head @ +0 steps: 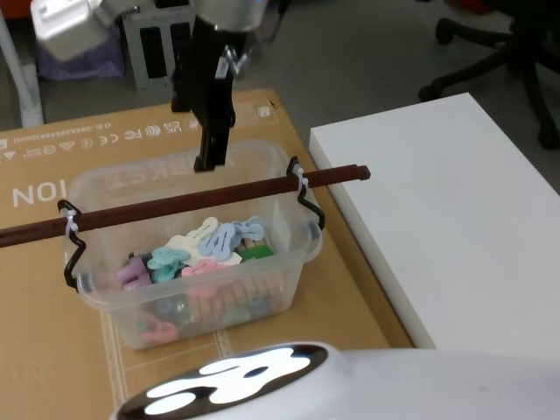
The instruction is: Use one hand to grasp the basket and place it at the designated location.
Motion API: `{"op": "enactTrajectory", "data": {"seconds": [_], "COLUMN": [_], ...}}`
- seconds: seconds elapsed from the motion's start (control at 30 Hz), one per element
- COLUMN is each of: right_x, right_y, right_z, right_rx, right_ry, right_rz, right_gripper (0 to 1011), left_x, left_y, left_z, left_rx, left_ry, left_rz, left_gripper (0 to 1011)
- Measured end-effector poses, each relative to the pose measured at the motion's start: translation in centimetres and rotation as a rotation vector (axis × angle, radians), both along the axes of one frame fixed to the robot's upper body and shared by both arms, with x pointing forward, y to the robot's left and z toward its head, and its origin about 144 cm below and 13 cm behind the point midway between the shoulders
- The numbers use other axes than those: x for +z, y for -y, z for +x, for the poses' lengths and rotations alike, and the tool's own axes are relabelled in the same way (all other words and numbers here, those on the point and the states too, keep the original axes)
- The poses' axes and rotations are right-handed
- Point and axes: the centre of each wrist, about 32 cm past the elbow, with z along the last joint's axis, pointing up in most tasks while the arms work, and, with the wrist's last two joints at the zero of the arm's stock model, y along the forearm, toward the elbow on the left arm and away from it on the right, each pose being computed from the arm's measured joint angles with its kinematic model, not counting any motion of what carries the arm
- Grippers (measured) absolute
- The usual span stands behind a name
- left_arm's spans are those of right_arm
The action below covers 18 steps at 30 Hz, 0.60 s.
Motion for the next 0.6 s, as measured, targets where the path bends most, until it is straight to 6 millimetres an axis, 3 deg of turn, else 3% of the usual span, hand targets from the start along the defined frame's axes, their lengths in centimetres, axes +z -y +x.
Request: {"op": "enactTrajectory", "data": {"seconds": [0.23, 0.6], "right_x": [2.0, 2.9], "right_y": [0.5, 0.5], "right_z": [-0.7, -1.2], "right_rx": [-0.011, -0.019], "right_ry": [0.039, 0.052], "right_rz": [0.017, 0.008], "right_gripper": [1000, 1000], "left_x": [0.0, 0.0], "left_y": [0.0, 0.0], "left_z": [0.0, 0.0], "left_rx": [0.0, 0.0], "left_ry": [0.0, 0.0], "left_rz": [0.0, 0.0], "left_gripper": [0, 0]}}
